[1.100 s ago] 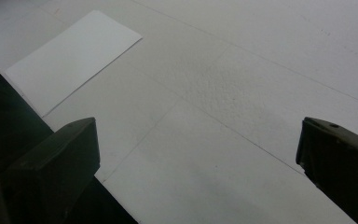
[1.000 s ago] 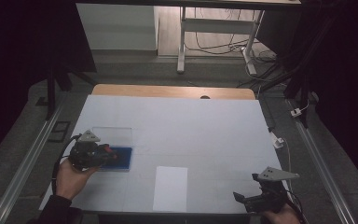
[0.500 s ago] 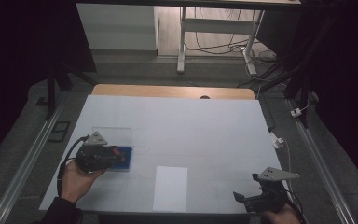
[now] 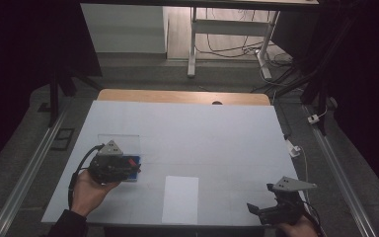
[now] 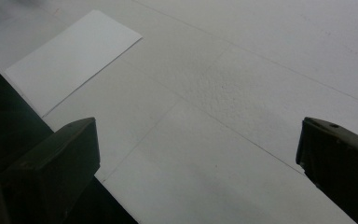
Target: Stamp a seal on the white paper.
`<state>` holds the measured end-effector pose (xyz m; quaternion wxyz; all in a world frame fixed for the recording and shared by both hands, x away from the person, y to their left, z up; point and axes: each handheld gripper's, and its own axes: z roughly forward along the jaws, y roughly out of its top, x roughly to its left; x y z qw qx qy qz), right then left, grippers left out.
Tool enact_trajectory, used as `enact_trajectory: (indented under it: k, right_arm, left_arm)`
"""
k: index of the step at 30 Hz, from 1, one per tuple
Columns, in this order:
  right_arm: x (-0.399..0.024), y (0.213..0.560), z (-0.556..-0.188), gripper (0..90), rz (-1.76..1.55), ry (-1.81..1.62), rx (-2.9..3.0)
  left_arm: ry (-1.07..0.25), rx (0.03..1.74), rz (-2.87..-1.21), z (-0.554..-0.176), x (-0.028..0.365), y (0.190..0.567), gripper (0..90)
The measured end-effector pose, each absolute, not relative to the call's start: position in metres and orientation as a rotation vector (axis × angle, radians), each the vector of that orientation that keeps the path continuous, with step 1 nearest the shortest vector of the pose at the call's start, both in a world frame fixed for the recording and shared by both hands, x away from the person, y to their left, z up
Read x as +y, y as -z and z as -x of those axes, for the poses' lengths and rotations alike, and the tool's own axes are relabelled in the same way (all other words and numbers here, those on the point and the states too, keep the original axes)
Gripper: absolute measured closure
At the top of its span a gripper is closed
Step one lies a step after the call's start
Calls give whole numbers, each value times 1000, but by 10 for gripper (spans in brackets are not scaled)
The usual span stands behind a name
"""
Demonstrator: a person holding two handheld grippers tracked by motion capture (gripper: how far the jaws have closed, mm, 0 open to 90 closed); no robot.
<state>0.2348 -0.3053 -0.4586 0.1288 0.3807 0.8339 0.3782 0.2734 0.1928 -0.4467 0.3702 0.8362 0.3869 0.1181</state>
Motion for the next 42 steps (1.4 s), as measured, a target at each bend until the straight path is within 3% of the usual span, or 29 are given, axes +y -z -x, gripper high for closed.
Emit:
enact_trajectory:
  k: [14, 42]
  right_arm:
    - [-305, 459, -235, 0, -1109, -1099, 2424]
    - [-305, 459, -234, 0, -1099, -1106, 2425]
  left_arm:
    - [-219, 903, -2218, -277, 163, 444, 583]
    - [-181, 759, -2312, -281, 99, 452, 582]
